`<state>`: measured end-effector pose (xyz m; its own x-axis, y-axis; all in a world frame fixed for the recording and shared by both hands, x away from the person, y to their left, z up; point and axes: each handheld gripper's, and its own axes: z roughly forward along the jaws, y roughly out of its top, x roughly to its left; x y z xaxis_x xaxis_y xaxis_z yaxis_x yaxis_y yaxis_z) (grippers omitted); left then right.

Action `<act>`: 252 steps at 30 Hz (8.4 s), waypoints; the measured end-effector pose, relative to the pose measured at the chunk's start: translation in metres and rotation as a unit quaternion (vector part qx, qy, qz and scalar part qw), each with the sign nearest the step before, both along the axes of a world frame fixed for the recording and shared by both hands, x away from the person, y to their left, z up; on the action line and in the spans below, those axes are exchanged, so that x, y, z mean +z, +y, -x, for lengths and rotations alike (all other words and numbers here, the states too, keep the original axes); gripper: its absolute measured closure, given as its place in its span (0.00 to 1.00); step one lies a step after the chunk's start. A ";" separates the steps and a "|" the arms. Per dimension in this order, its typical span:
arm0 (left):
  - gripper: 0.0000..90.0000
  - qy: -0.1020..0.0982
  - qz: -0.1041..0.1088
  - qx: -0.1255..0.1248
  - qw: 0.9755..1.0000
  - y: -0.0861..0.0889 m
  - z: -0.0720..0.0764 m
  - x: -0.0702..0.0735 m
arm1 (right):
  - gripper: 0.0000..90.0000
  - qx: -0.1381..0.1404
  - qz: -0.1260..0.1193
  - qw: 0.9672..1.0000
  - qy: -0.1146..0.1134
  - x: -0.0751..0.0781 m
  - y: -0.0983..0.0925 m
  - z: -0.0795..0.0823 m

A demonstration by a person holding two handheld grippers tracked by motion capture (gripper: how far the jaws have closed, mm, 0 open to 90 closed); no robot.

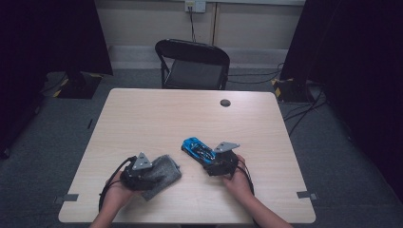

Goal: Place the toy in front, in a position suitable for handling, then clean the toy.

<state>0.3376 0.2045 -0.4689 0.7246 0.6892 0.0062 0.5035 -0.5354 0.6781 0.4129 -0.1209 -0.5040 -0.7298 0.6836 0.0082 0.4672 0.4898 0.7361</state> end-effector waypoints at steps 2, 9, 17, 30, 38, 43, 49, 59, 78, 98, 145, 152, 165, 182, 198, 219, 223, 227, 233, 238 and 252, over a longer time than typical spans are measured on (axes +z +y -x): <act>0.50 0.005 -0.015 -0.005 1.000 0.004 0.007 -0.005 | 0.26 0.000 0.000 1.000 0.000 0.000 0.000 0.000; 0.52 0.007 -0.026 -0.020 0.999 0.003 0.009 -0.013 | 0.26 0.000 0.000 1.000 0.000 0.000 0.000 0.000; 0.80 0.038 -0.023 0.010 0.999 -0.004 0.007 -0.010 | 0.26 0.000 0.000 1.000 0.000 0.000 0.000 0.000; 0.88 0.054 0.032 0.042 0.997 -0.002 -0.005 0.012 | 0.26 0.000 0.000 1.000 0.000 0.000 0.000 0.000; 0.87 0.006 0.038 -0.002 0.999 -0.033 -0.010 0.030 | 0.25 0.000 0.000 1.000 0.000 0.000 0.000 0.000; 0.86 -0.009 0.052 0.004 0.999 -0.044 -0.023 0.037 | 0.25 0.000 0.000 1.000 0.000 0.000 0.000 0.000; 0.86 -0.019 0.048 0.014 0.999 -0.048 -0.036 0.041 | 0.25 0.000 0.000 1.000 0.000 0.000 0.000 0.000; 0.87 -0.030 0.033 0.011 0.999 -0.064 -0.048 0.039 | 0.25 0.002 0.000 1.000 0.000 0.000 0.001 -0.001; 0.89 0.021 0.024 -0.046 0.998 -0.132 -0.064 0.035 | 0.26 0.004 0.000 1.000 0.000 0.000 0.000 -0.002; 0.89 0.036 -0.021 -0.057 0.997 -0.149 -0.070 0.024 | 0.26 0.005 0.000 1.000 -0.001 0.000 0.000 -0.002; 0.89 0.061 -0.031 0.024 0.997 -0.114 -0.119 0.025 | 0.26 0.007 0.001 1.000 -0.001 0.000 0.000 -0.002; 0.89 0.065 -0.035 0.032 0.997 -0.109 -0.125 0.023 | 0.26 0.007 0.000 1.000 -0.001 0.000 0.000 -0.002; 0.89 0.072 -0.034 0.057 0.995 -0.102 -0.140 0.020 | 0.26 0.006 0.000 1.000 -0.001 0.000 0.000 -0.001; 0.88 0.078 -0.021 0.097 0.992 -0.084 -0.149 0.008 | 0.26 0.007 0.000 1.000 -0.002 0.000 0.000 -0.002; 0.88 0.037 -0.045 0.130 0.990 -0.073 -0.145 0.006 | 0.26 0.007 0.000 1.000 -0.001 0.000 0.000 -0.002; 0.88 0.017 0.024 0.044 0.999 -0.086 -0.133 0.034 | 0.26 0.006 0.000 1.000 -0.001 0.000 0.000 -0.002; 0.88 0.022 0.022 0.033 0.999 -0.092 -0.130 0.039 | 0.26 0.007 0.000 1.000 -0.001 0.000 0.000 -0.002; 0.88 0.040 0.039 0.045 0.997 -0.097 -0.128 0.043 | 0.26 0.006 0.000 1.000 0.000 0.000 0.000 -0.002; 0.88 0.048 0.054 0.041 0.997 -0.105 -0.124 0.043 | 0.26 0.006 0.000 1.000 -0.001 0.000 0.000 -0.002; 0.88 0.056 0.073 0.038 0.995 -0.109 -0.121 0.045 | 0.26 0.006 0.000 1.000 -0.001 0.000 0.000 -0.002; 0.88 0.077 0.052 -0.018 0.996 -0.149 -0.093 0.032 | 0.26 0.007 0.001 1.000 -0.001 0.000 0.000 -0.002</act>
<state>0.4303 0.0550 -0.4364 0.7358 0.6539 -0.1761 0.5872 -0.4864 0.6470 0.4146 -0.1206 -0.5039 -0.7392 0.6734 0.0059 0.4586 0.4970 0.7366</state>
